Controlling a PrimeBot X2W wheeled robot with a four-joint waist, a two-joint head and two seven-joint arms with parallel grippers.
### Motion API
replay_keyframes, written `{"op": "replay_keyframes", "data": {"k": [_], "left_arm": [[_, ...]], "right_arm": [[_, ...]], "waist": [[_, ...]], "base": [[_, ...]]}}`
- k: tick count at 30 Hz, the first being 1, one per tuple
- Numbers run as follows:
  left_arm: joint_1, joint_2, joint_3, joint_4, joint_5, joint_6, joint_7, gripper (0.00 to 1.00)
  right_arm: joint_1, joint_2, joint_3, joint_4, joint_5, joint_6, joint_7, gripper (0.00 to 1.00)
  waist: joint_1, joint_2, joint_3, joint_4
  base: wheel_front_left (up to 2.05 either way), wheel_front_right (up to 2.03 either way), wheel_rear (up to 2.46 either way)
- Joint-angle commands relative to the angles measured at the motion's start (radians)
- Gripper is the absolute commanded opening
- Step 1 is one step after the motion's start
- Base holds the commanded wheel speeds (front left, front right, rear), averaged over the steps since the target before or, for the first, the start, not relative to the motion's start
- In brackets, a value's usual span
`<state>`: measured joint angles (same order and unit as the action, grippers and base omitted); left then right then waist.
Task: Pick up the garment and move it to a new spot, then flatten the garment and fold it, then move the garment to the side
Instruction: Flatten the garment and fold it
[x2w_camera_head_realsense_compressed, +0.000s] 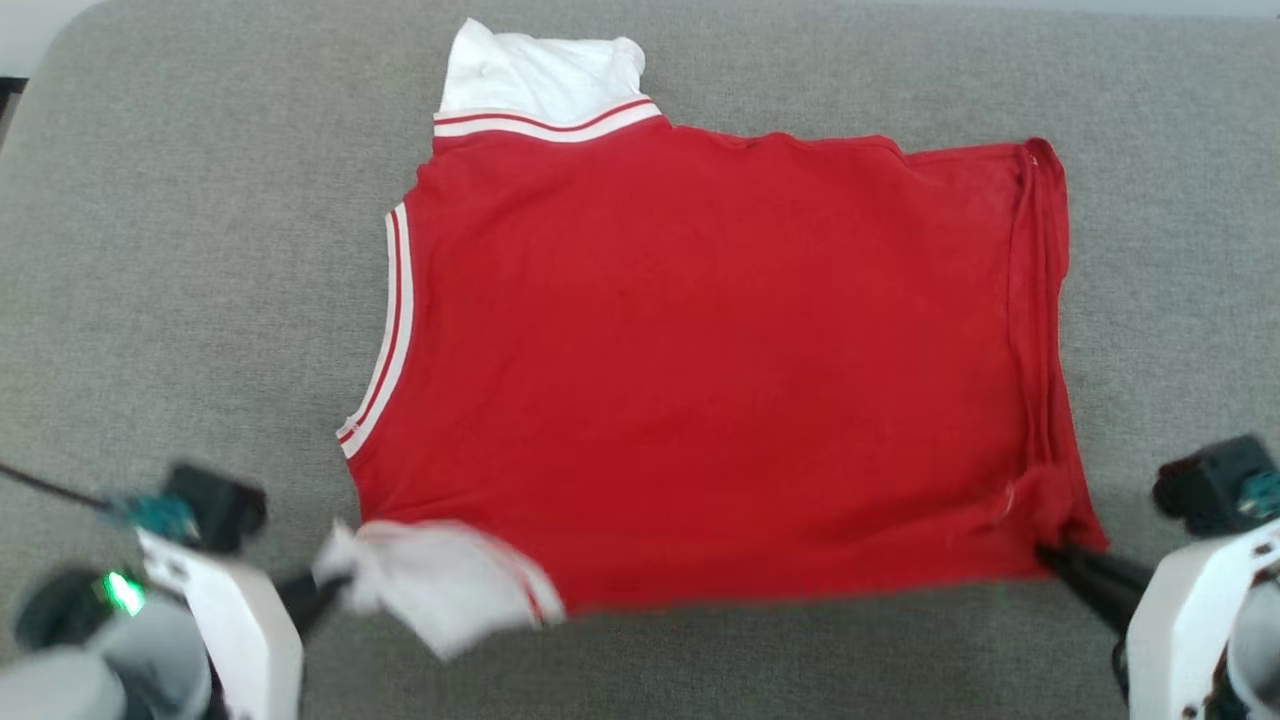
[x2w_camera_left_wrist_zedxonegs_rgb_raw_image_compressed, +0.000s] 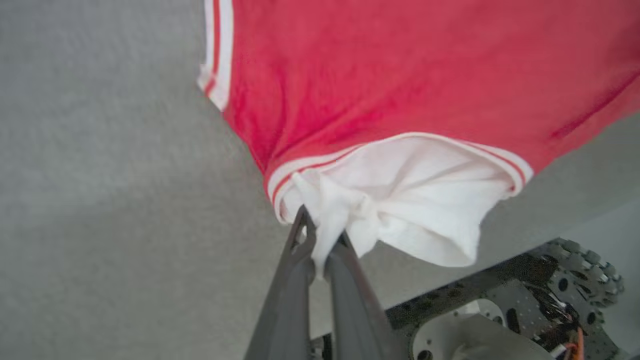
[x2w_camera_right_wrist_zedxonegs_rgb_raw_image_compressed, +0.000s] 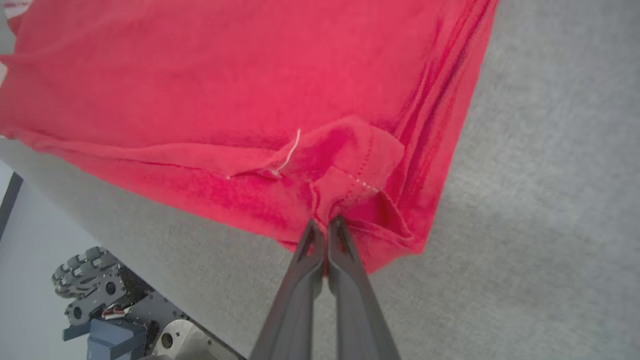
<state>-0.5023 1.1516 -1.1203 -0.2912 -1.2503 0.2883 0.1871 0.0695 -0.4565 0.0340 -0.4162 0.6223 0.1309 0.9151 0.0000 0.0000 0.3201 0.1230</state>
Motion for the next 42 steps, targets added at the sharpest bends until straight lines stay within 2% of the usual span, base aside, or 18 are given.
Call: {"op": "replay_keyframes", "data": {"k": [1,5,9,10,16,17,23,27,28,29,31,32,33,34,38,42], "left_arm": [[-0.040,0.011,0.021,-0.008,0.021,0.004,-0.005,0.00],[-0.139,0.030,0.063,-0.004,0.103,-0.006,0.002,0.00],[-0.251,0.008,0.093,0.050,0.179,-0.047,0.026,0.00],[-0.305,-0.021,0.101,0.102,0.203,-0.082,0.045,0.00],[-0.451,-0.158,0.102,0.345,0.259,-0.211,0.052,0.00],[-0.451,-0.158,0.102,0.345,0.259,-0.211,0.052,0.00],[-0.525,-0.309,0.079,0.627,0.262,-0.328,0.037,0.00],[-0.544,-0.387,0.061,0.792,0.241,-0.377,0.044,0.00],[-0.546,-0.404,0.057,0.828,0.230,-0.386,0.045,0.00],[-0.546,-0.419,0.055,0.860,0.217,-0.394,0.045,0.00],[-0.548,-0.441,0.051,0.915,0.201,-0.403,0.056,0.29],[-0.552,-0.449,0.053,0.935,0.185,-0.409,0.058,0.46],[-0.559,-0.455,0.057,0.950,0.174,-0.410,0.058,0.81],[-0.565,-0.457,0.061,0.961,0.161,-0.412,0.058,1.00],[-0.561,-0.444,0.068,0.965,0.119,-0.417,0.085,1.00],[-0.545,-0.406,0.075,0.924,0.089,-0.411,0.119,1.00]], "right_arm": [[-0.023,0.009,-0.013,-0.019,-0.016,0.000,-0.007,0.00],[-0.087,0.041,-0.035,-0.041,-0.048,0.000,-0.019,0.00],[-0.191,0.060,-0.023,-0.001,-0.078,0.000,-0.037,0.00],[-0.244,0.053,-0.013,0.037,-0.099,0.000,-0.046,0.00],[-0.416,0.063,0.036,0.210,-0.138,0.000,-0.107,0.00],[-0.416,0.063,0.036,0.210,-0.138,0.000,-0.107,0.00],[-0.540,0.080,0.104,0.413,-0.141,0.000,-0.179,0.00],[-0.594,0.079,0.162,0.516,-0.141,0.000,-0.194,0.00],[-0.607,0.078,0.174,0.537,-0.144,0.000,-0.195,0.03],[-0.616,0.078,0.182,0.556,-0.149,0.000,-0.196,0.14],[-0.632,0.083,0.201,0.587,-0.151,0.000,-0.189,0.35],[-0.639,0.083,0.207,0.597,-0.151,0.000,-0.186,0.53],[-0.645,0.084,0.210,0.602,-0.151,0.000,-0.186,0.97],[-0.649,0.085,0.210,0.602,-0.150,0.000,-0.190,1.00],[-0.641,0.078,0.195,0.570,-0.149,0.000,-0.217,1.00],[-0.610,0.079,0.143,0.511,-0.174,0.000,-0.278,1.00]], "waist": [[0.0000,0.0000,0.005,-0.002],[0.0000,0.0000,0.020,-0.011],[0.0000,0.0000,0.039,-0.023],[0.0000,0.0000,0.049,-0.024],[0.0000,0.0000,0.086,-0.031],[0.0000,0.0000,0.086,-0.031],[0.0000,0.0000,0.111,-0.034],[0.0000,0.0000,0.118,-0.039],[0.0000,0.0000,0.119,-0.041],[0.0000,0.0000,0.118,-0.043],[0.0000,0.0000,0.116,-0.047],[0.0000,0.0000,0.114,-0.047],[0.0000,0.0000,0.111,-0.048],[0.0000,0.0000,0.108,-0.048],[0.0000,0.0000,0.088,-0.046],[0.0000,0.0000,0.066,-0.042]], "base": [[0.00,0.00,0.00],[0.00,0.00,0.00],[0.00,0.00,0.00],[0.00,0.00,0.00],[0.00,0.00,0.00],[0.00,0.00,0.00],[0.00,0.00,0.00],[0.00,0.00,0.00],[0.00,0.00,0.00],[0.00,0.00,0.00],[0.00,0.00,0.00],[0.00,0.00,0.00],[0.00,0.00,0.00],[0.00,0.00,0.00],[0.00,0.00,0.00],[0.00,0.00,0.00]]}}
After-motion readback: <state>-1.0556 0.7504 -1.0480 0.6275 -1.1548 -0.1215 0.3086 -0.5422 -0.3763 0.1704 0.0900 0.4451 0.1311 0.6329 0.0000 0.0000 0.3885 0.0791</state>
